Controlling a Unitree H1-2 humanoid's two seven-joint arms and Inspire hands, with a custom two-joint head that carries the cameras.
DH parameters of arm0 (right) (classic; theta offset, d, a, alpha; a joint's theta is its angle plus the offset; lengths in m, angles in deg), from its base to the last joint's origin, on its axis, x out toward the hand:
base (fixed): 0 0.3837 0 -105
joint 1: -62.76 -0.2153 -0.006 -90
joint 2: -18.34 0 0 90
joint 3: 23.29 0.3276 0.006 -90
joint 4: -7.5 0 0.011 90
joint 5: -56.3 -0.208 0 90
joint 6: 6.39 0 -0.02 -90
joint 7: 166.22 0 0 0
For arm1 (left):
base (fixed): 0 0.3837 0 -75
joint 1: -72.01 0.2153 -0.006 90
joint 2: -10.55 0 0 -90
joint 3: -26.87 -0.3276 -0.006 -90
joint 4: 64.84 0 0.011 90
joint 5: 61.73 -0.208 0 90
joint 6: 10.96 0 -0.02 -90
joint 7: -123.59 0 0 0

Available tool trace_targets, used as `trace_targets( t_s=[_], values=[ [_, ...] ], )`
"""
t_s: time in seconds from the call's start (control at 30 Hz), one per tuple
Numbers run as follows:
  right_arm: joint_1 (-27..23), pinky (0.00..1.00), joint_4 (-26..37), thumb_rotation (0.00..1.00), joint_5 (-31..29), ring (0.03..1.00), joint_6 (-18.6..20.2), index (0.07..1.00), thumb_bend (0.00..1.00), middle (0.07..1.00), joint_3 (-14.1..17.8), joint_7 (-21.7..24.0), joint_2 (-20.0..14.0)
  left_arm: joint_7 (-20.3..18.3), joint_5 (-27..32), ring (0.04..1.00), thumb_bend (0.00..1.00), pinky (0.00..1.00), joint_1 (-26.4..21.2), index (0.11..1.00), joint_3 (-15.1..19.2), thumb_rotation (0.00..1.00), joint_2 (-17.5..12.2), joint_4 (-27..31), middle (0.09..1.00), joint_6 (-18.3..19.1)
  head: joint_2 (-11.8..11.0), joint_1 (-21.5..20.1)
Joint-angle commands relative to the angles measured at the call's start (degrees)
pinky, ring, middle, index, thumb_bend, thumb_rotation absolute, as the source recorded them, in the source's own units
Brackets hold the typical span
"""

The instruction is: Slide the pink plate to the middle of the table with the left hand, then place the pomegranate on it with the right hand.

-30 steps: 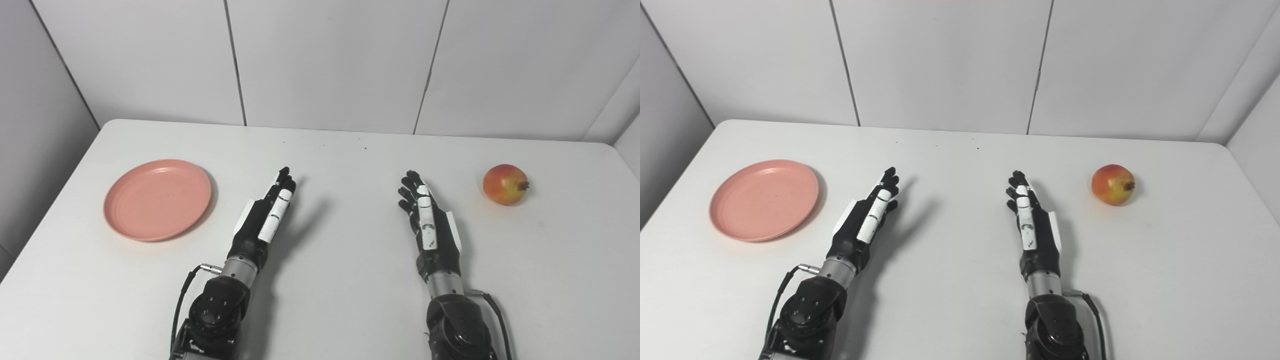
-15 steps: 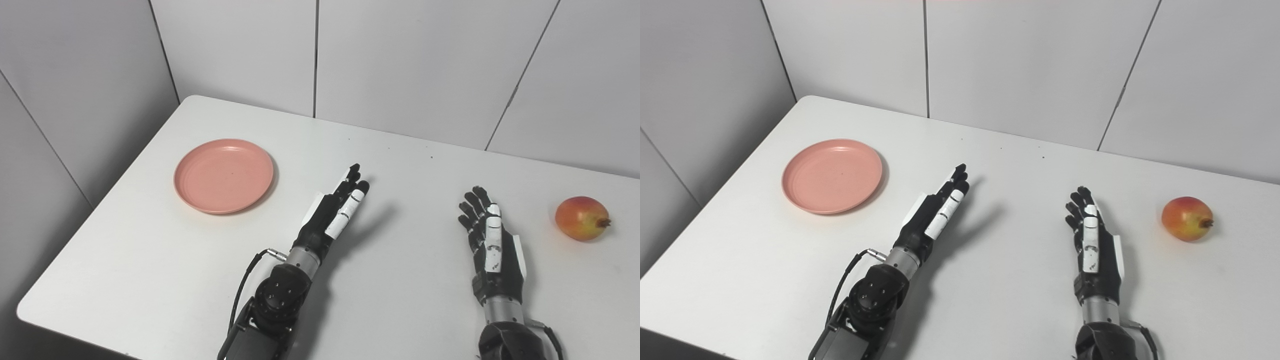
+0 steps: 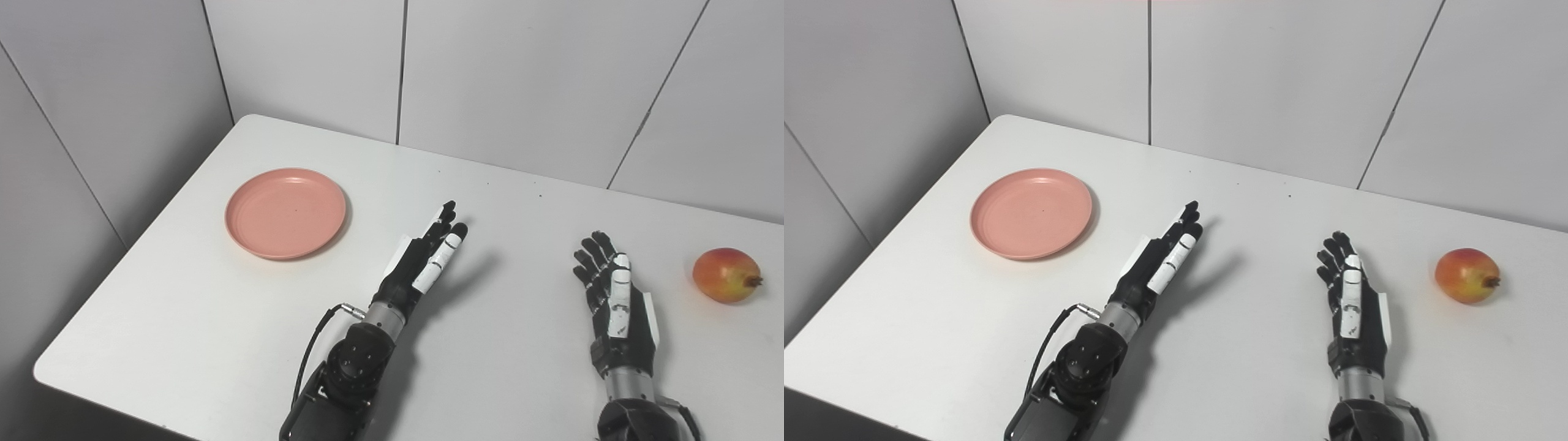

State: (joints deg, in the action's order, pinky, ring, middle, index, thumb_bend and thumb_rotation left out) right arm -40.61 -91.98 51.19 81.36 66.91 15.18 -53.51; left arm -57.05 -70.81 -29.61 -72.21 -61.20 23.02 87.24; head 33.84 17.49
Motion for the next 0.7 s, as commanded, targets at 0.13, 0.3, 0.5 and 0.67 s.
trace_targets(
  t_s=[0.13,0.3,0.5,0.67],
  values=[
    [0.24,0.92,-0.89,0.99,-0.13,0.891,-1.57,0.890,0.52,0.895,1.20,-0.38,-0.90,-0.37,-0.21,0.991,0.59,0.96,-1.23,1.000,-1.06,1.00,1.18,0.00,1.000,-0.30,0.01,0.15],
    [0.36,0.92,-0.75,0.99,-0.15,0.890,-1.26,0.890,0.52,0.895,1.29,-0.42,-0.80,-0.32,-0.16,0.992,0.60,0.96,-1.21,1.000,-1.01,1.00,1.19,-0.18,1.000,-0.59,-0.16,0.15],
    [0.49,0.92,-1.09,0.99,-0.23,0.891,-2.10,0.888,0.51,0.893,1.30,-0.10,-0.88,-0.30,0.04,0.994,0.58,0.96,-1.02,0.996,-0.93,1.00,1.18,-0.38,1.000,-1.34,-0.49,0.16],
    [0.75,0.92,-0.91,0.99,-0.02,0.890,-2.00,0.887,0.53,0.890,1.20,-0.28,-0.74,-0.57,0.50,0.997,0.59,0.97,-0.84,0.996,-0.74,1.00,1.15,-0.21,1.000,-1.17,-0.61,0.02]
  ],
)
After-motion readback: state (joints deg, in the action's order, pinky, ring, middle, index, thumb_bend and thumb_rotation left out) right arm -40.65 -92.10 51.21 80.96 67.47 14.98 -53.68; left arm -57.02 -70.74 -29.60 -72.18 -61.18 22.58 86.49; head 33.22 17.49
